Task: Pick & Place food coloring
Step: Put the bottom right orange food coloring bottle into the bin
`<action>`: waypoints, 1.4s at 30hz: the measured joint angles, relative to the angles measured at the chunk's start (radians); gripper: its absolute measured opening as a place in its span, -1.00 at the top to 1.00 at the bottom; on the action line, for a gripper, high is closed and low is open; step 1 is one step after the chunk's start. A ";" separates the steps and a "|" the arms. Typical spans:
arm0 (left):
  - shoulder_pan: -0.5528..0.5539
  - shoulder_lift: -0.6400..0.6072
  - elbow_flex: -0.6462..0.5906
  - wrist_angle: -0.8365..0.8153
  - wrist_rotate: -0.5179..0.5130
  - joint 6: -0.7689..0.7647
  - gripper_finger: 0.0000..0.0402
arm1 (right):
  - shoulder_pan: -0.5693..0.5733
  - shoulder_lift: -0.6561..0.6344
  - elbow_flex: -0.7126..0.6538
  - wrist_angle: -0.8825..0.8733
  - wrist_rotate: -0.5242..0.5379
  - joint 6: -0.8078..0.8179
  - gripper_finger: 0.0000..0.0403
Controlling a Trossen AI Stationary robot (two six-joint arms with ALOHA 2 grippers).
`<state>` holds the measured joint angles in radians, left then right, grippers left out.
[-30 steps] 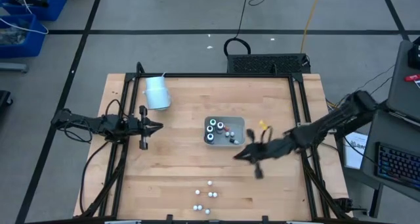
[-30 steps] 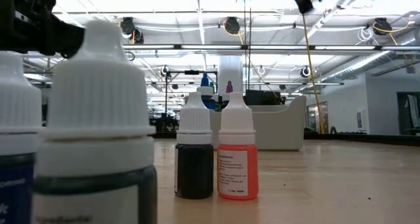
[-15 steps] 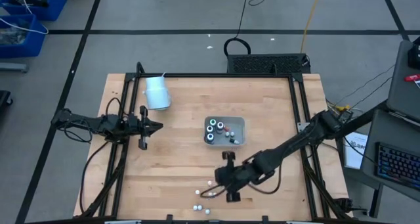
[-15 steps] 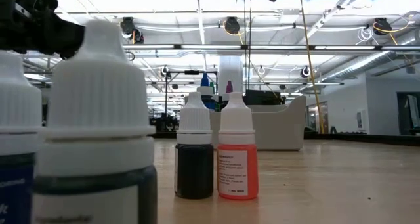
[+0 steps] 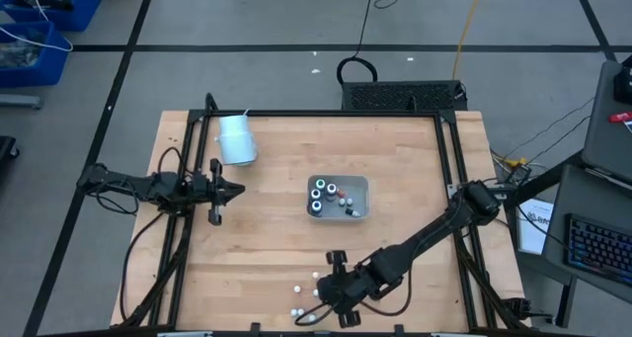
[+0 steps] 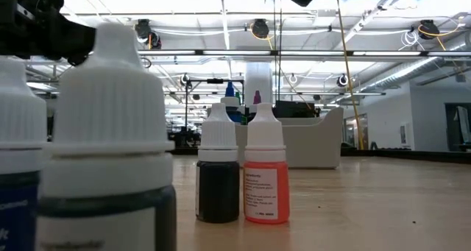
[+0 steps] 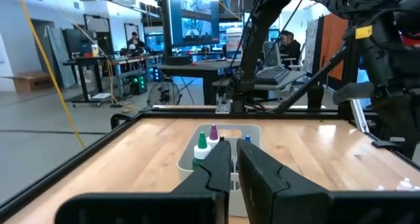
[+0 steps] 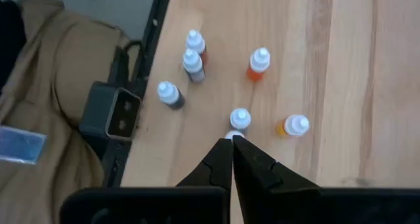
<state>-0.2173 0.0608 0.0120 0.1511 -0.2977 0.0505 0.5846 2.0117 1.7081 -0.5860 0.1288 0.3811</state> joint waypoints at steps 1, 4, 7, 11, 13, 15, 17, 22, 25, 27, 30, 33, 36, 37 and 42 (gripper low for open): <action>0.000 0.000 0.000 0.002 0.000 0.000 0.82 | 0.000 0.000 0.000 0.013 0.001 0.000 0.92; 0.000 0.000 0.000 0.004 0.000 0.014 0.82 | 0.000 0.000 0.000 0.045 0.001 0.000 0.81; 0.000 0.000 0.000 0.004 0.000 0.054 0.82 | -0.001 0.009 0.001 0.087 0.001 0.000 0.65; 0.000 0.000 0.000 0.009 0.000 0.083 0.82 | -0.005 0.028 -0.011 0.104 0.002 -0.004 0.43; 0.000 0.000 0.000 0.010 0.000 0.086 0.82 | -0.009 0.036 -0.012 0.123 0.004 -0.004 0.34; 0.000 0.000 0.001 0.012 0.000 0.086 0.82 | -0.009 0.045 -0.013 0.117 0.003 -0.002 0.28; 0.000 0.000 0.001 0.010 0.000 0.086 0.82 | -0.009 0.057 -0.013 0.138 0.005 -0.001 0.24; 0.000 0.007 0.001 0.015 0.007 0.085 0.82 | -0.006 0.073 -0.013 0.123 0.001 0.009 0.21; 0.000 0.010 0.001 0.015 0.008 0.085 0.82 | -0.004 0.078 -0.013 0.118 0.005 0.036 0.21; 0.000 0.012 0.001 0.016 0.008 0.085 0.82 | 0.000 0.089 -0.014 0.113 0.005 0.052 0.21; 0.000 0.013 0.001 0.015 0.008 0.083 0.82 | 0.006 0.108 -0.014 0.097 0.005 0.079 0.21; 0.000 0.013 0.001 0.011 0.009 0.083 0.82 | 0.007 0.119 -0.014 0.092 0.006 0.099 0.21; 0.000 0.013 0.001 0.009 0.009 0.079 0.82 | 0.006 0.117 -0.014 0.077 0.009 0.119 0.21; 0.000 0.013 0.001 0.009 0.008 0.079 0.82 | 0.006 0.118 -0.014 0.077 0.024 0.123 0.21; 0.000 0.013 0.001 0.010 0.008 0.079 0.82 | 0.006 0.118 -0.014 0.074 0.032 0.108 0.21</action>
<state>-0.2173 0.0738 0.0128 0.1616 -0.2893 0.1299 0.5911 2.1300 1.6943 -0.5117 0.1608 0.4889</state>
